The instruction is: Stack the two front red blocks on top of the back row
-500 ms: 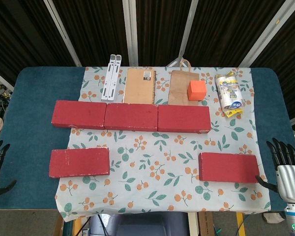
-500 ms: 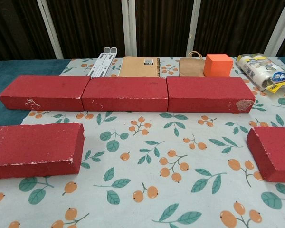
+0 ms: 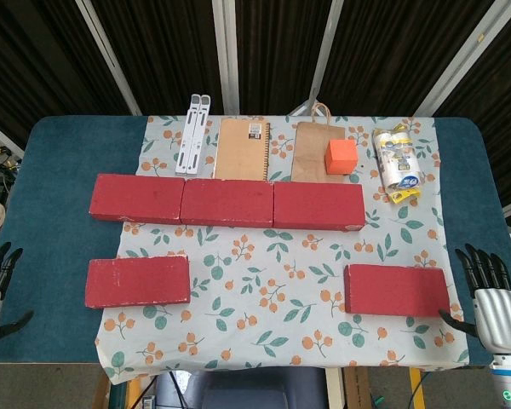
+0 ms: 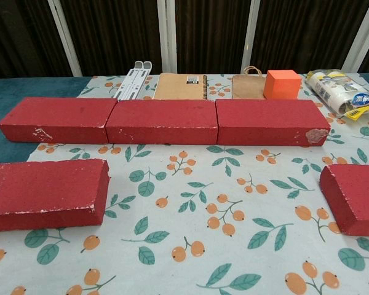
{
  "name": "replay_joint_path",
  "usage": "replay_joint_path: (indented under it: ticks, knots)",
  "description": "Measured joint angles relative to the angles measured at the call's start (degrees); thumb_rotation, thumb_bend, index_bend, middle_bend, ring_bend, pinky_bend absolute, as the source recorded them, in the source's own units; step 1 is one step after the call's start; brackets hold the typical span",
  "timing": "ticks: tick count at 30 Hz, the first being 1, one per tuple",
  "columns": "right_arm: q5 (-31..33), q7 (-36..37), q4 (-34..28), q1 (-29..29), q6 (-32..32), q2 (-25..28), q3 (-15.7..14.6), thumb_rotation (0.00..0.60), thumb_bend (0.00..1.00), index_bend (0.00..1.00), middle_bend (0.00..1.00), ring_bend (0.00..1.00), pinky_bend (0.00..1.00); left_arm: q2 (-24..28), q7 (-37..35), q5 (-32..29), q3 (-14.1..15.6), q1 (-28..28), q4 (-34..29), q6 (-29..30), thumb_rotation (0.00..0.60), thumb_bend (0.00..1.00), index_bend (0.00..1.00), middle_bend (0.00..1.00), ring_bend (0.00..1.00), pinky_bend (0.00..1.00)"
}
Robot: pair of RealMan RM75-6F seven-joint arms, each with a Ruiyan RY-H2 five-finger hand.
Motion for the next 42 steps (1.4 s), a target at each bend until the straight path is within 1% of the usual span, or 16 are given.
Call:
replay_joint_path:
  ticks: [4,9,12,15,22,29,35,42]
  knots:
    - [0.21,1.29,-0.84,0.53,-2.91,1.12,-1.01,0.6,0.0,0.0,0.0,0.0,0.0,0.05,-0.67,-0.79,-0.29,-0.16,0.13,-0.48,0.6,0.02,0.01,0.0,0.0,0.05]
    - [0.53,5.55,-2.98,1.93,-9.53,4.57,-3.19,0.6,0.0,0.0,0.0,0.0,0.0,-0.04,-1.36,-0.66,-0.68,-0.19,0.02,0.05,0.6,0.02,0.01,0.0,0.0,0.05]
    - [0.78,4.97,-5.21,2.9,-12.88,6.28,-4.43,0.6,0.0,0.0,0.0,0.0,0.0,-0.18,-1.35,0.55,-0.38,-0.02,0.14,0.63,0.6,0.02,0.01,0.0,0.0,0.05]
    - [1.41,2.83,-7.15,3.8,-14.67,6.77,-4.74,0.6,0.0,0.0,0.0,0.0,0.0,-0.24,-1.42,0.81,-0.19,0.09,0.31,0.8,0.6,0.02,0.01,0.0,0.0,0.05]
    - [4.38,-5.19,-11.19,5.72,-17.69,5.41,-4.16,0.6,0.0,0.0,0.0,0.0,0.0,0.12,-2.08,-0.34,-0.55,0.18,0.22,0.62,0.6,0.02,0.01,0.0,0.0,0.05]
    - [9.5,-13.62,-13.15,8.03,-20.34,1.81,-2.59,0.6,0.0,0.0,0.0,0.0,0.0,0.46,-2.74,-1.12,-0.83,0.33,0.06,0.65,0.6,0.02,0.01,0.0,0.0,0.05]
    - [14.15,-17.21,-13.38,10.09,-22.88,-0.43,-1.25,0.6,0.0,0.0,0.0,0.0,0.0,0.46,-2.42,-1.37,-0.89,0.34,-0.06,0.5,0.6,0.02,0.01,0.0,0.0,0.05]
    - [20.21,-20.61,-12.75,12.95,-26.39,-1.46,0.05,0.6,0.0,0.0,0.0,0.0,0.0,0.29,-1.94,-1.45,-1.07,0.32,-0.09,0.65,0.6,0.02,0.01,0.0,0.0,0.05]
